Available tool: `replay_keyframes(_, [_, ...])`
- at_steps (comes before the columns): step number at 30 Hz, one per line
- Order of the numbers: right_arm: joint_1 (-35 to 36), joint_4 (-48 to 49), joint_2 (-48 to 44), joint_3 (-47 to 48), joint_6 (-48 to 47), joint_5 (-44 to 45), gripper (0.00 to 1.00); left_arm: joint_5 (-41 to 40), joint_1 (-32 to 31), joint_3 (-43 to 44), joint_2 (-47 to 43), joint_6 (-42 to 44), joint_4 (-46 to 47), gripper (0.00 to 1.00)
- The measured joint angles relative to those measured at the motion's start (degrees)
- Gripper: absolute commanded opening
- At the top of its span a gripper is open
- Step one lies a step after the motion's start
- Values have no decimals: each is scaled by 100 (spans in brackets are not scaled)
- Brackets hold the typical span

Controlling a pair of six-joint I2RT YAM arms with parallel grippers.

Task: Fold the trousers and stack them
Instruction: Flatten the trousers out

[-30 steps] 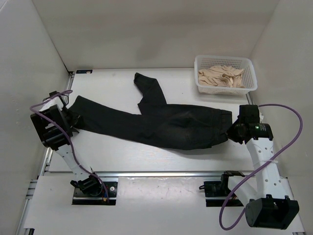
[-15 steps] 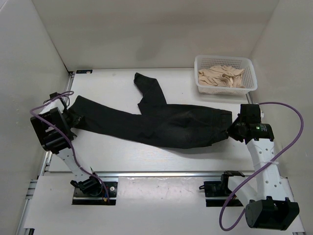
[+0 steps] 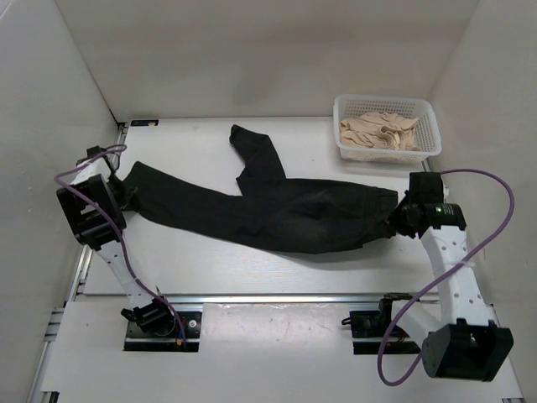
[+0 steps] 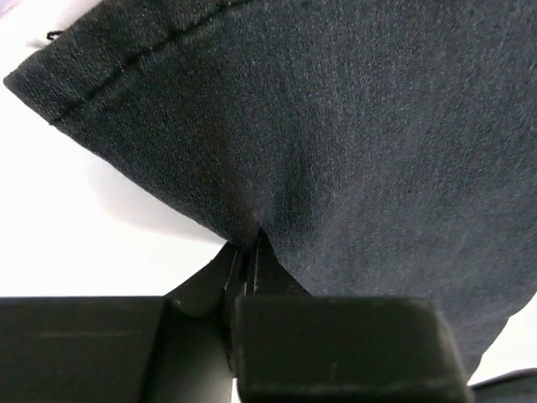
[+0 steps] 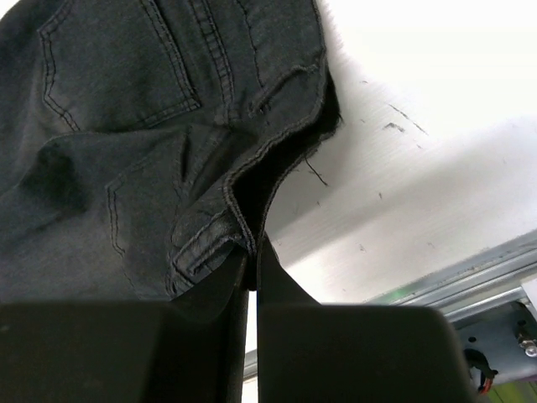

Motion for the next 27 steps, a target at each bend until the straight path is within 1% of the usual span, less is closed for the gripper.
replay_keyframes(3, [-13, 118, 457, 236, 20, -70, 0, 11, -170, 568, 343, -83, -188, 10])
replay_keyframes(5, [-37, 164, 879, 671, 9, -92, 0, 63, -330, 986, 555, -175, -251, 10])
replay_keyframes(9, [-133, 179, 1978, 2437, -22, -168, 0, 264, -717, 2286, 828, -372, -656, 10])
replay_keyframes(11, [-190, 227, 2297, 3202, -26, -223, 0, 411, -890, 3141, 815, -466, -885, 10])
replay_keyframes(13, [-232, 269, 2371, 3657, -24, -258, 0, 520, -1001, 3807, 673, -546, -896, 10])
replay_keyframes(14, [-251, 267, 2361, 3823, -20, -275, 0, 564, -1023, 4028, 529, -586, -887, 10])
replay_keyframes(16, [-271, 295, 2245, 3963, 13, -289, 0, 662, -992, 4175, 46, -654, -885, 10])
replay_keyframes(18, [-289, 299, 2011, 3838, 66, -356, 0, 741, -896, 4107, -452, -702, -896, 10])
replay_keyframes(20, [-308, 330, 1602, 3359, 142, -393, 0, 796, -739, 3744, -1025, -702, -817, 10])
replay_keyframes(22, [-332, 190, 1141, 2796, 212, -378, 0, 828, -557, 3213, -1519, -675, -787, 10])
replay_keyframes(25, [-339, -74, 367, 1812, 374, -275, 1, 848, -269, 1849, -2188, -579, -562, 10])
replay_keyframes(26, [-339, -219, 57, 1451, 450, -214, 9, 857, -179, 1353, -2341, -546, -496, 13])
replay_keyframes(27, [-339, -380, -293, 1086, 540, -140, 16, 839, -103, 872, -2448, -509, -457, 20])
